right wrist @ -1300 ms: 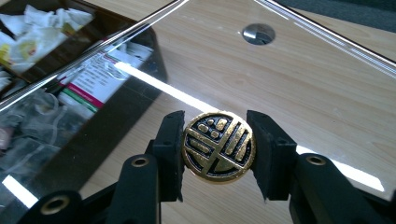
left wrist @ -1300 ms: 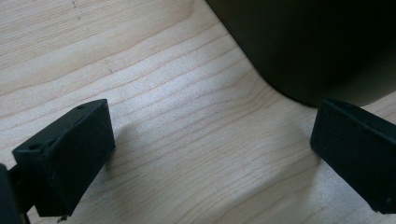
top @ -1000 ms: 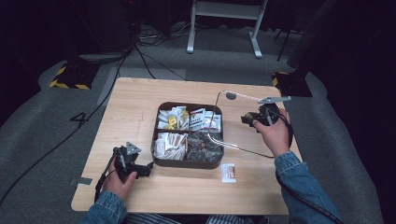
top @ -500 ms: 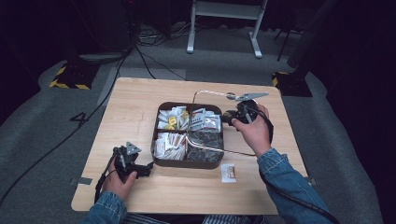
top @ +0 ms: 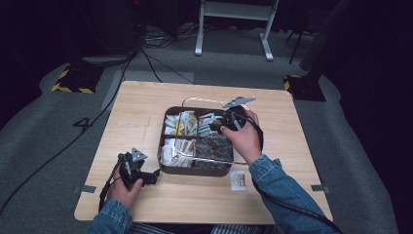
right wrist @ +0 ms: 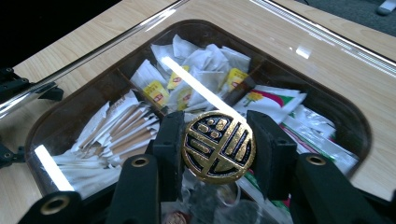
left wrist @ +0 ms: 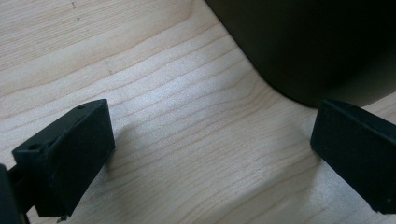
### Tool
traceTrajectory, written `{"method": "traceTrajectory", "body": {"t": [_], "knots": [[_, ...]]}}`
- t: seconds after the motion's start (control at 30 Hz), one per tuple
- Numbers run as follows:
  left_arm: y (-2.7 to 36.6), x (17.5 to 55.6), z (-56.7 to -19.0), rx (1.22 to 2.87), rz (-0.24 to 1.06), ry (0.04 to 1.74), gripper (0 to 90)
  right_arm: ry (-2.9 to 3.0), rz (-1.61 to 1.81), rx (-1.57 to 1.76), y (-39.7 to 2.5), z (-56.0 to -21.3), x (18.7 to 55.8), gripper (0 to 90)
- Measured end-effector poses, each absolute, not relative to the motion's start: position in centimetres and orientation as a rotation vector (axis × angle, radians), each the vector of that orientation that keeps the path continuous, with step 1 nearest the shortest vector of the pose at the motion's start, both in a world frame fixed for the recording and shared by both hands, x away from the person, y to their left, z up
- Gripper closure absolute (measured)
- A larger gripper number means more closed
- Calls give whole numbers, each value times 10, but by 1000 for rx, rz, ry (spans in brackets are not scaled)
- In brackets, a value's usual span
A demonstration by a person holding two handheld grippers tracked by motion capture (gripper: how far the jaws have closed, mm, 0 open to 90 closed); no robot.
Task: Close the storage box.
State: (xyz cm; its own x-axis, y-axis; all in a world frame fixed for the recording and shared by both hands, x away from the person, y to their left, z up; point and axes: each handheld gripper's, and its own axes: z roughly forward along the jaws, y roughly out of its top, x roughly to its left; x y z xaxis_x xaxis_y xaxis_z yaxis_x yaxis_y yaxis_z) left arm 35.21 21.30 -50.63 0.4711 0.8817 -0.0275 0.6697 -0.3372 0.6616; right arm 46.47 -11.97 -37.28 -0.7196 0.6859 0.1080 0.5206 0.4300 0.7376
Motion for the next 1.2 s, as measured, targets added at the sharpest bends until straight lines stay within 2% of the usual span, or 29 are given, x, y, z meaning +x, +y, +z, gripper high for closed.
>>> {"method": "traceTrajectory", "body": {"t": [0.63,1.2], "knots": [[213,353,-506,2114,451,1278,0,2501,1115,999,-72,-400,472,595],[213,353,-506,2113,451,1278,0,2528,1079,1007,-59,-423,477,595]]}}
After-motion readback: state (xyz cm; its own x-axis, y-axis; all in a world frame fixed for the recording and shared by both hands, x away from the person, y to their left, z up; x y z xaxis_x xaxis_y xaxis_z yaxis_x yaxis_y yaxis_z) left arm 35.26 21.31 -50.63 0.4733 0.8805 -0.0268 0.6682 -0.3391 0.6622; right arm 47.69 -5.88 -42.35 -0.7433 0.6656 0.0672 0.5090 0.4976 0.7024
